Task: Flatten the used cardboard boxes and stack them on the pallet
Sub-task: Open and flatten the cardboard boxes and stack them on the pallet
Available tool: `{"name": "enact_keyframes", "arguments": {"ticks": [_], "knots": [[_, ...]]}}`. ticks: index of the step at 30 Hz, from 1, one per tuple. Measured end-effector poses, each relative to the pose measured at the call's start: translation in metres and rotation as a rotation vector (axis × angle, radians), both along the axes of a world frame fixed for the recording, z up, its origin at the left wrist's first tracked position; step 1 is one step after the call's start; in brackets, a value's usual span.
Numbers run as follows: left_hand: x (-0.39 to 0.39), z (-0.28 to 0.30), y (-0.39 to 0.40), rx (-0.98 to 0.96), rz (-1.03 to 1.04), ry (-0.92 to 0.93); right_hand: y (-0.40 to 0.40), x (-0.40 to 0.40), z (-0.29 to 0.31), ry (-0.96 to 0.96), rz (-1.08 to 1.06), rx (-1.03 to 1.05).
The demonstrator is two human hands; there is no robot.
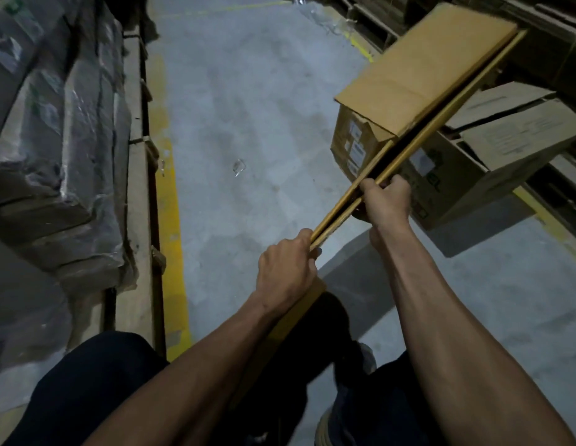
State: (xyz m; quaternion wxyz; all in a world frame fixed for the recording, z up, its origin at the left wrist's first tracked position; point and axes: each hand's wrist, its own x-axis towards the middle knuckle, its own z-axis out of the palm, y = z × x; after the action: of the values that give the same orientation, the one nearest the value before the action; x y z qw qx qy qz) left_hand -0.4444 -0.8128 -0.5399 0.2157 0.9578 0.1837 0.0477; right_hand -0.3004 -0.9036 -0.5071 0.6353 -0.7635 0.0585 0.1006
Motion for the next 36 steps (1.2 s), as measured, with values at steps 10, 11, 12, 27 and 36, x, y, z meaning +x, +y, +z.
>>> {"name": "enact_keyframes", "arguments": {"ticks": [10, 11, 12, 27, 36], "knots": [[0.019, 0.012, 0.09, -0.511, 0.412, -0.271, 0.02, -0.019, -0.023, 0.111, 0.369, -0.001], [0.027, 0.011, 0.103, -0.543, 0.44, -0.301, 0.016, -0.019, -0.031, 0.131, 0.363, -0.039], [0.036, 0.011, 0.114, -0.563, 0.465, -0.34, 0.012, -0.02, -0.037, 0.143, 0.35, -0.074], [0.133, 0.008, 0.208, -0.67, 0.748, -0.456, -0.003, -0.016, -0.11, 0.774, -0.311, 0.355], [0.126, -0.025, 0.203, -1.066, 0.772, -0.352, 0.002, 0.006, -0.115, 0.787, -0.455, 0.701]]}}
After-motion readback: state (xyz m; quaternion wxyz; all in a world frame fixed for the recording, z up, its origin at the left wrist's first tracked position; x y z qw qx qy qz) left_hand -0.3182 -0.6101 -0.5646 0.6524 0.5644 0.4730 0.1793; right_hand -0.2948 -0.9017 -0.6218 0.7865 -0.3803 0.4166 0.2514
